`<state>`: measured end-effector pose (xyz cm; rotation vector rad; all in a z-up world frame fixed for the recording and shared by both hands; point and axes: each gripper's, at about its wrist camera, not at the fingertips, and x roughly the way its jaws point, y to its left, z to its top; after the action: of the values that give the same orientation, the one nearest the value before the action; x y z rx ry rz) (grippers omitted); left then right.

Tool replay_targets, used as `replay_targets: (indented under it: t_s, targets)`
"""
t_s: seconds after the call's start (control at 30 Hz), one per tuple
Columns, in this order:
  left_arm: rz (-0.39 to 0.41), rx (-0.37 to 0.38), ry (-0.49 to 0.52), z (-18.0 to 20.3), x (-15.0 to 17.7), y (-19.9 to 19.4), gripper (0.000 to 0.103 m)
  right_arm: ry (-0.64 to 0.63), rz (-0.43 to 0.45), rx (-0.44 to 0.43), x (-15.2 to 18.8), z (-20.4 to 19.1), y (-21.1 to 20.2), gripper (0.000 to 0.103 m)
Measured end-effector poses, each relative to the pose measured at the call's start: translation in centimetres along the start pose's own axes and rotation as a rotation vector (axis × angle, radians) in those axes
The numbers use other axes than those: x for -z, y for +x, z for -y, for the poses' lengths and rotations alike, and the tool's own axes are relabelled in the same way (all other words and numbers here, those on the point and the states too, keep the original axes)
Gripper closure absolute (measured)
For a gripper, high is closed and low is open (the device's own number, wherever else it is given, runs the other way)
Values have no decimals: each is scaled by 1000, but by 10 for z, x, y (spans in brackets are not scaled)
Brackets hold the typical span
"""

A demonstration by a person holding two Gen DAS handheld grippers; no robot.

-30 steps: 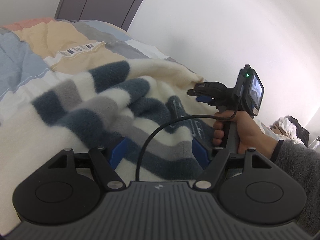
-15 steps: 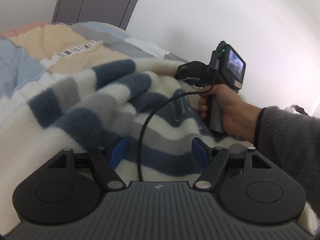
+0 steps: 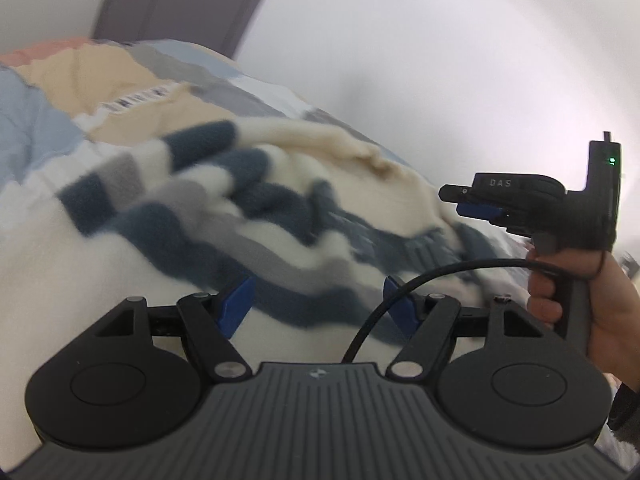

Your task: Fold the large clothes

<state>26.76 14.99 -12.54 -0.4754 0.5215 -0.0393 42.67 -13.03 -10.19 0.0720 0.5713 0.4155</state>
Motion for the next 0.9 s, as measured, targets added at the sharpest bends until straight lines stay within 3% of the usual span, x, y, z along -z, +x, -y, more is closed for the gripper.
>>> replay_targets:
  t_s: [0.17,0.33,0.47,0.57,0.67,0.9]
  targets:
    - [-96,125,53,36,17,-33,27,2,27,72,19,18,-69,66]
    - [-90,209,124,72,35,-83,27,94,33,119,39,44,-116,66]
    - [-94,291,200,98,47,-106,27,91,27,167,54,54,-145,66]
    - [-109,365,216,108,52,-113,27,95,-13,181,63,61,-159,66]
    - [-194,470,224,115,59,-112,27,63,-39,229,73,69,-168,66]
    - [-286,574,264,132,78,-110,27,57,-50,303,90,90,-159,66]
